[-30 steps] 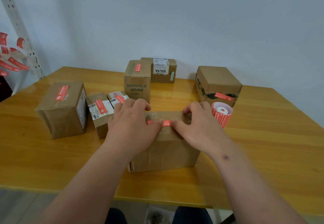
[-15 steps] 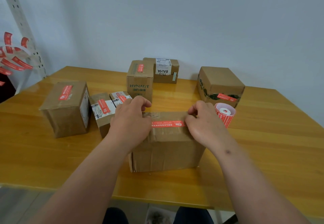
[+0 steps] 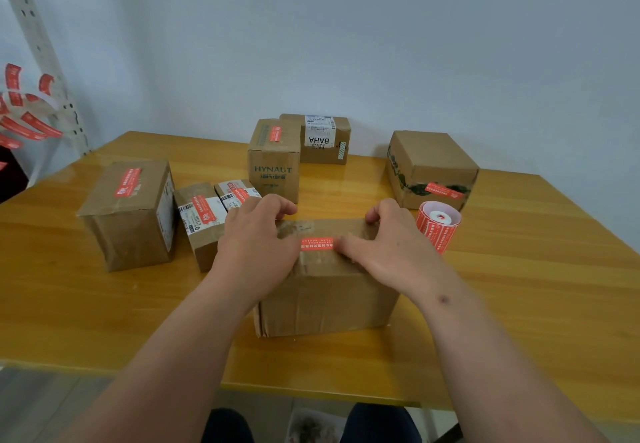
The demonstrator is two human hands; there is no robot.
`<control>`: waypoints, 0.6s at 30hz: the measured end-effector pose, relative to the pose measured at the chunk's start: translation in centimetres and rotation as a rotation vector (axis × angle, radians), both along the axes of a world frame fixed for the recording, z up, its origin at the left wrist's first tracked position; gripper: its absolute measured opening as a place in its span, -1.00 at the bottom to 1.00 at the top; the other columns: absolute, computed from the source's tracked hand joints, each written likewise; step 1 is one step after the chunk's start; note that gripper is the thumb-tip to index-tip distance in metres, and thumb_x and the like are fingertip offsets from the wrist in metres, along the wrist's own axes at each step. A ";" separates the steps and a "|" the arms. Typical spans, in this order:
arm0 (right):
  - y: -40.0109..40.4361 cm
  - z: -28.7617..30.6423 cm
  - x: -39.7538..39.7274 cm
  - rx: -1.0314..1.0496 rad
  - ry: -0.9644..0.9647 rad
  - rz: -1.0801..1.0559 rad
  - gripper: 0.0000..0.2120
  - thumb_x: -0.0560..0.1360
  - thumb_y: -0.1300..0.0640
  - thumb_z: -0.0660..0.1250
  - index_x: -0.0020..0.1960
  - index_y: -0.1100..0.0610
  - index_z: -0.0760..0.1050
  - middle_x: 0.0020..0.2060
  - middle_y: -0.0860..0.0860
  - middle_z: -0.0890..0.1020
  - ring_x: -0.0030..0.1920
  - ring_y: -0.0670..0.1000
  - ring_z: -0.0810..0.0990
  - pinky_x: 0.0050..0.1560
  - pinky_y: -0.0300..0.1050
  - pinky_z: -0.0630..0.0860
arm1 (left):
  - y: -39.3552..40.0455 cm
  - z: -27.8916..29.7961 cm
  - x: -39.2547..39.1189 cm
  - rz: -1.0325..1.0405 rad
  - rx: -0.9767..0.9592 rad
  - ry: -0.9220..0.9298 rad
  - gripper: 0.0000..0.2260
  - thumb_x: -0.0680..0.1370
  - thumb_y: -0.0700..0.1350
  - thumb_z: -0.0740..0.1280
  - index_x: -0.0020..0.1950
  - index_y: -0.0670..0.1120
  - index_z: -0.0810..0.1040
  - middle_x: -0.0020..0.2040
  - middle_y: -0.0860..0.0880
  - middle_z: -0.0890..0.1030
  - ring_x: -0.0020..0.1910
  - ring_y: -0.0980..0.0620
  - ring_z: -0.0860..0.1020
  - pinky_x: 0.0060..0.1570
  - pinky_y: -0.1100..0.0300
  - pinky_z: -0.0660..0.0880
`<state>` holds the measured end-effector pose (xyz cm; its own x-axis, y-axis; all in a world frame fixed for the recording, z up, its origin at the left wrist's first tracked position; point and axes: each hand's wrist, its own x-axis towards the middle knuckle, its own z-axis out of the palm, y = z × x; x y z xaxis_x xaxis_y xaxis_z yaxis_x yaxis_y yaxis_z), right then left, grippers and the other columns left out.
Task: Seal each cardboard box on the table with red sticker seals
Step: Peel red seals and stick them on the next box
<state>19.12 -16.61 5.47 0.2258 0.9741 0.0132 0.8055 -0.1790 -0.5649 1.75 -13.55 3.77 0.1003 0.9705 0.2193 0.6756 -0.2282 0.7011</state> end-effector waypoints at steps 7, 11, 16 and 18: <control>0.0 -0.4 0.0 0.025 -0.007 0.003 -0.65 0.50 -0.21 0.26 0.14 -0.05 0.27 0.07 -0.05 0.39 -0.07 -0.06 0.47 -0.14 -0.09 0.44 | -0.6 -0.2 -0.4 -0.015 -0.006 -0.070 -0.68 0.57 -0.23 0.23 0.27 0.06 0.45 0.25 0.08 0.39 0.28 0.03 0.28 0.31 -0.03 0.35; -0.1 -0.3 0.7 0.028 0.111 -0.056 -0.76 0.60 -0.02 0.18 0.24 -0.01 0.29 0.12 -0.01 0.49 -0.05 -0.04 0.52 -0.10 -0.09 0.46 | -1.3 -0.7 -0.6 0.091 -0.069 -0.133 -0.57 0.59 -0.10 0.25 0.46 0.04 0.30 0.46 0.03 0.24 0.44 -0.05 0.15 0.40 -0.06 0.25; -1.2 -0.5 0.9 -0.065 0.129 -0.034 -0.50 0.61 -0.24 0.00 0.25 0.11 0.41 0.10 0.02 0.52 0.08 0.05 0.48 0.11 0.02 0.44 | -2.3 -0.4 -0.6 0.104 -0.223 -0.289 -0.47 0.60 0.12 0.23 0.53 0.03 0.20 0.39 0.01 0.37 0.28 0.01 0.38 0.22 0.03 0.44; -1.6 -0.1 1.1 0.005 0.296 -0.053 -0.56 0.58 -0.29 0.02 0.15 0.02 0.41 0.04 -0.03 0.50 0.07 0.03 0.47 0.13 0.02 0.42 | -2.8 0.2 -0.7 0.104 -0.158 -0.478 -0.66 0.62 0.09 0.21 0.38 0.08 0.42 0.19 0.10 0.49 0.08 0.10 0.45 -0.01 0.13 0.46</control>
